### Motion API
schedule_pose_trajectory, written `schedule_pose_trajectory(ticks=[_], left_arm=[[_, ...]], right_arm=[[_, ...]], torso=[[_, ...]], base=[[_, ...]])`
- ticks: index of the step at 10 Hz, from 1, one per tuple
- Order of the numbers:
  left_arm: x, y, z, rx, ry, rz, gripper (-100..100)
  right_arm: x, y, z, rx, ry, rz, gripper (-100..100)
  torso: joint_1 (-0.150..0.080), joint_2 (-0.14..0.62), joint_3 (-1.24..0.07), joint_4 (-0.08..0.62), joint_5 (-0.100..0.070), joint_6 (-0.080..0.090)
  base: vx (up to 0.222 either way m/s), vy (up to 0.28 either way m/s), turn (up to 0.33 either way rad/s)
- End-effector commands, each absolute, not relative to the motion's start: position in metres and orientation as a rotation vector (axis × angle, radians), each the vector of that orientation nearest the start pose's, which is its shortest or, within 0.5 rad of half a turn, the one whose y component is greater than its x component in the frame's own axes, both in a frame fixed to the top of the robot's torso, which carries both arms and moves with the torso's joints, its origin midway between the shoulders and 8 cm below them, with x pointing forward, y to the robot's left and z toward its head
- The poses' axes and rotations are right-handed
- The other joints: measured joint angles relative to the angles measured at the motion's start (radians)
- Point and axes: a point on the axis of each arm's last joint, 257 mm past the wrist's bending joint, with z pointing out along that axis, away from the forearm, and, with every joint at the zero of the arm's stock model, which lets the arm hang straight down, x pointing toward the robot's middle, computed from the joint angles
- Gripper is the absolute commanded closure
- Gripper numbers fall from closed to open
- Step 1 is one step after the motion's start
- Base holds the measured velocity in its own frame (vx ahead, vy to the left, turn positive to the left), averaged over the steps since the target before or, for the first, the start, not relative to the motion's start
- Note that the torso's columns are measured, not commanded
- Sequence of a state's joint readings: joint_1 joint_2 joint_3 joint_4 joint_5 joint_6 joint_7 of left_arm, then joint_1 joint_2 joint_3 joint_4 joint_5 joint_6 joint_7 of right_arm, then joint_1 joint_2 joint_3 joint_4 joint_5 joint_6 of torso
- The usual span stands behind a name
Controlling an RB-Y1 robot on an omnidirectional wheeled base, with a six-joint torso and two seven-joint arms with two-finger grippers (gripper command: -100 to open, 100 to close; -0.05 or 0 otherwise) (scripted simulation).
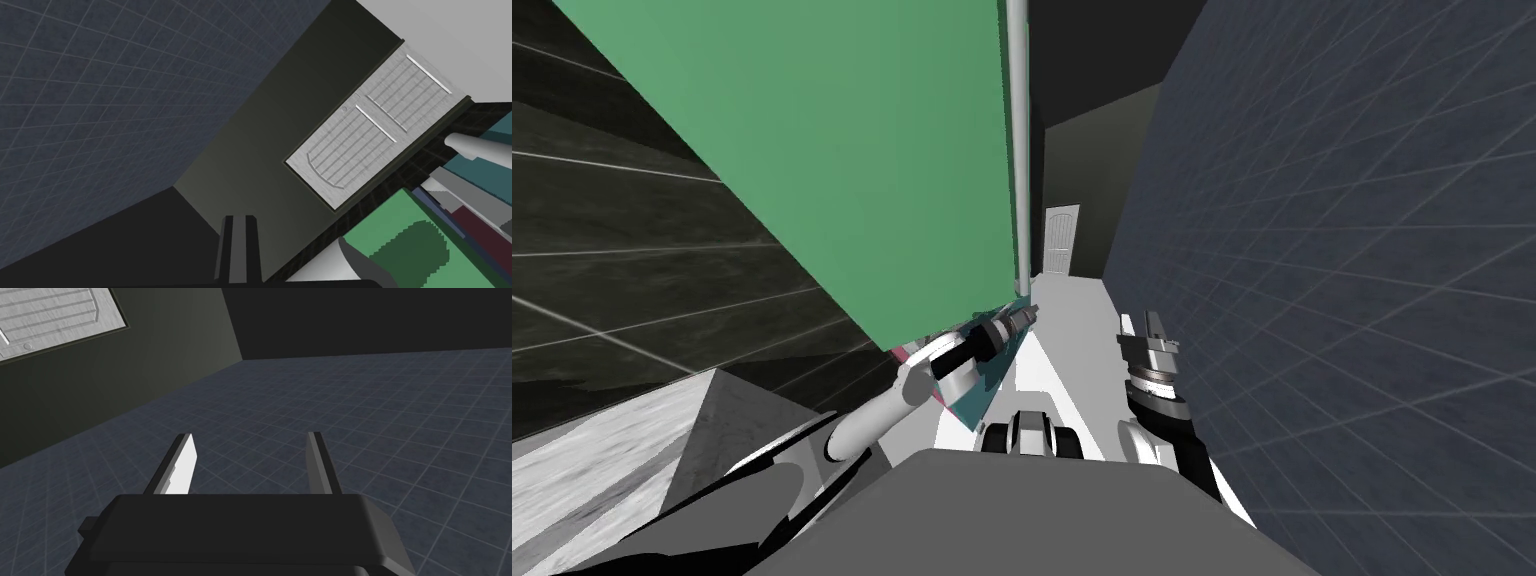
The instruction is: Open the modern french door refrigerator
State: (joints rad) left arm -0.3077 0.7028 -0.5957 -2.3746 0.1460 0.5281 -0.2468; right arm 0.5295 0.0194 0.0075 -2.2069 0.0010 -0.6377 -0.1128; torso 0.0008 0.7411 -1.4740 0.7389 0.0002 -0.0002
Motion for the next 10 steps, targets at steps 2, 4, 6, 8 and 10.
schedule_pose_trajectory(ticks=[2, 4, 6, 8, 10], left_arm=[[0.433, 0.004, -0.019, 0.027, 1.657, -1.124, -100], [0.449, 0.015, -0.018, -0.013, 1.656, -1.100, -100], [0.450, 0.017, -0.018, -0.017, 1.658, -1.099, -100], [0.450, 0.016, -0.014, -0.018, 1.657, -1.100, -100], [0.433, 0.002, -0.013, 0.022, 1.667, -1.133, 100]], right_arm=[[0.331, -0.281, 0.008, 0.681, 0.539, 1.411, 0], [0.331, -0.281, 0.008, 0.681, 0.539, 1.411, 0], [0.331, -0.281, 0.008, 0.681, 0.539, 1.411, 0], [0.331, -0.281, 0.008, 0.681, 0.539, 1.411, 0], [0.331, -0.281, 0.008, 0.680, 0.539, 1.411, 0]], torso=[[-0.005, -0.018, -0.011, -0.005, -0.002, 0.000], [-0.001, -0.012, -0.008, -0.004, 0.000, 0.000], [-0.001, -0.003, -0.002, 0.000, 0.000, 0.001], [-0.004, -0.005, -0.003, -0.001, -0.001, 0.001], [0.000, 0.001, 0.000, 0.001, 0.000, 0.001]], base=[[0.081, 0.004, 0.043], [0.158, -0.005, 0.032], [0.093, -0.015, 0.021], [0.074, -0.059, -0.007], [-0.028, 0.034, -0.092]])
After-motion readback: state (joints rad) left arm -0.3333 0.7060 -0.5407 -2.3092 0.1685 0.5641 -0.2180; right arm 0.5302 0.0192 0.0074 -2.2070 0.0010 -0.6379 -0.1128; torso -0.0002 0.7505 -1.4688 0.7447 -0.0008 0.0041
